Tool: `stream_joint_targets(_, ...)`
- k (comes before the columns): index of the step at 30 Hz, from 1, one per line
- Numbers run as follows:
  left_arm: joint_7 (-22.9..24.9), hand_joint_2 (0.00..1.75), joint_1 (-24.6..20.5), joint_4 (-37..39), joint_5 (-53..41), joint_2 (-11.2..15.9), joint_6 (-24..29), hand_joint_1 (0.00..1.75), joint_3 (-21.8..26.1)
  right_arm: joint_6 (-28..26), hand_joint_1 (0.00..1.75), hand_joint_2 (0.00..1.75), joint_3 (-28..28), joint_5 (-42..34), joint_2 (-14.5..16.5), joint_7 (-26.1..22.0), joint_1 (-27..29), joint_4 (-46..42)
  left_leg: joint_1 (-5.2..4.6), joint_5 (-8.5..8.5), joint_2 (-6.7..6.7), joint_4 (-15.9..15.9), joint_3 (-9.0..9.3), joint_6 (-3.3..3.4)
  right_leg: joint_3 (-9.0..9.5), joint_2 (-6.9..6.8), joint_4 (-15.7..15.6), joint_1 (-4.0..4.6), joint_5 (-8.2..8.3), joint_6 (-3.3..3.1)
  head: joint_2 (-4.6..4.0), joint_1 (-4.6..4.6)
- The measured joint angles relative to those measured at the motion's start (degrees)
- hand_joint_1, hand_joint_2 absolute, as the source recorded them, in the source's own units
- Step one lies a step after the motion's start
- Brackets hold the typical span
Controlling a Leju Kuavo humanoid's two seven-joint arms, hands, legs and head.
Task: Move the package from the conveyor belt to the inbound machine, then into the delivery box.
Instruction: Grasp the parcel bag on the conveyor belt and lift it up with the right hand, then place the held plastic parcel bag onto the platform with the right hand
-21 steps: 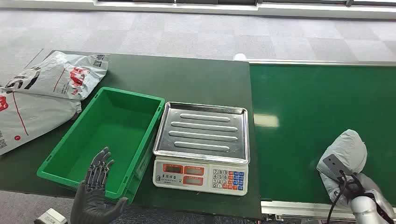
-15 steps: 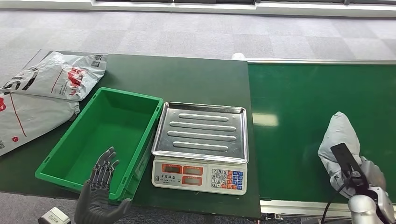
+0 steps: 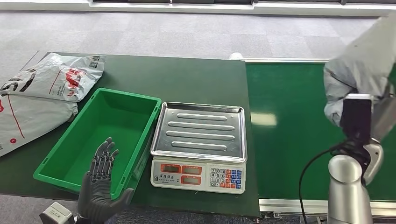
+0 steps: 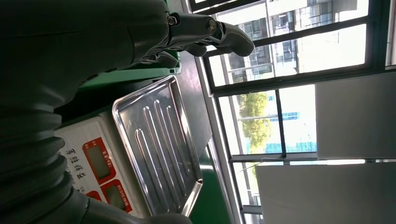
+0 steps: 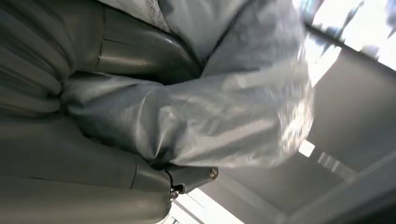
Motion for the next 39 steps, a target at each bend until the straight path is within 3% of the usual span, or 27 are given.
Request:
stream_joint_targets(5, -0.75, 1.75, -2.04, 1.41, 1.03, 1.85, 2.72, 0.00, -2.73, 9.99, 1.75, 1.75, 16.76, 2.88, 3.79, 5.15, -11.16, 7.56, 0.02, 0.44, 0.00, 0.01, 0.33, -0.17, -0.29, 0.03, 0.05, 0.10, 0.34, -0.08, 0.00, -0.02)
stream_joint_targets(9, -0.11, 1.75, -2.84, 2.00, 2.10, 3.45, 3.48, 0.00, -4.20, 18.73, 1.75, 1.75, 26.80, 4.65, 7.28, 12.81, -17.34, 14.85, 0.15, 0.58, -0.36, 0.00, 0.07, -0.30, -0.43, -0.24, 0.08, 0.23, 0.35, -0.09, 0.00, -0.02)
stream_joint_targets(12, 0.89, 1.75, -3.09, 2.00, 2.72, 4.26, 3.70, 0.00, -4.77, 22.08, 1.75, 1.75, 32.29, 5.38, 9.88, 17.02, -20.67, 21.73, 0.22, 0.59, -0.42, 0.00, -0.01, -0.31, -0.52, -0.28, 0.08, 0.23, 0.34, -0.09, 0.00, -0.02)
stream_joint_targets(17, 1.61, 1.75, -3.12, 1.86, 2.92, 4.95, 3.70, 0.00, -5.17, 22.12, 1.75, 1.75, 35.86, 5.58, 12.16, 17.86, -23.71, 29.54, 0.24, 0.60, -0.55, 0.02, -0.14, -0.29, -0.55, -0.41, 0.06, 0.19, 0.36, -0.09, 0.00, 0.00)
stream_joint_targets(18, 1.74, 1.75, -3.12, 1.81, 2.92, 5.04, 3.70, 0.00, -5.27, 22.45, 1.52, 1.75, 36.31, 5.73, 12.53, 18.13, -24.48, 31.24, 0.23, 0.60, -0.53, 0.03, -0.14, -0.29, -0.56, -0.38, 0.05, 0.18, 0.37, -0.09, 0.00, -0.01)
stream_joint_targets(21, 2.04, 1.75, -3.11, 1.66, 2.89, 5.19, 3.70, 0.00, -5.49, 23.37, 0.21, 1.75, 37.50, 6.17, 13.47, 18.85, -26.12, 35.81, 0.22, 0.62, -0.52, 0.05, -0.12, -0.26, -0.56, -0.38, 0.03, 0.18, 0.41, -0.10, 0.00, -0.02)
stream_joint_targets(22, 2.08, 1.75, -3.10, 1.65, 2.89, 5.23, 3.70, 0.00, -5.50, 23.44, 0.00, 1.75, 37.68, 6.27, 13.64, 18.95, -26.35, 36.66, 0.22, 0.62, -0.54, 0.05, -0.13, -0.25, -0.56, -0.40, 0.03, 0.18, 0.41, -0.10, 0.00, -0.02)
stream_joint_targets(28, 3.00, 1.75, -3.02, 1.40, 2.17, 5.30, 3.47, 0.00, -5.50, 26.22, 0.00, 1.75, 38.42, 6.54, 14.41, 18.51, -27.98, 41.45, 0.23, 0.65, -0.53, 0.05, -0.12, -0.27, -0.57, -0.37, 0.05, 0.23, 0.47, -0.16, 0.00, -0.02)
stream_joint_targets(32, 2.94, 1.75, -2.59, 0.38, 0.51, 5.07, 4.02, 0.00, -5.26, 26.39, 0.00, 1.75, 38.39, -1.00, 15.39, 10.53, -28.18, 43.13, 0.23, 0.67, -0.50, 0.05, -0.11, -0.31, -0.62, -0.32, 0.06, 0.25, 0.49, -0.19, 0.00, -0.02)
stream_joint_targets(35, 2.50, 1.75, -2.64, -1.28, -2.13, 4.77, 4.54, 0.00, -4.83, 26.02, 0.00, 1.75, 38.16, -9.70, 15.85, 6.07, -26.34, 39.12, 0.25, 0.68, -0.51, 0.05, -0.16, -0.32, -0.67, -0.35, 0.05, 0.28, 0.50, -0.22, 0.00, -0.02)
stream_joint_targets(39, 2.60, 1.75, -4.07, -3.36, -7.35, 4.21, 6.97, 0.00, -4.74, 23.41, 0.00, 1.75, 38.14, -16.25, 15.94, 3.85, -23.20, 29.11, 0.25, 0.68, -0.50, 0.05, -0.21, -0.33, -0.74, -0.34, 0.05, 0.27, 0.49, -0.22, 0.00, -0.02)
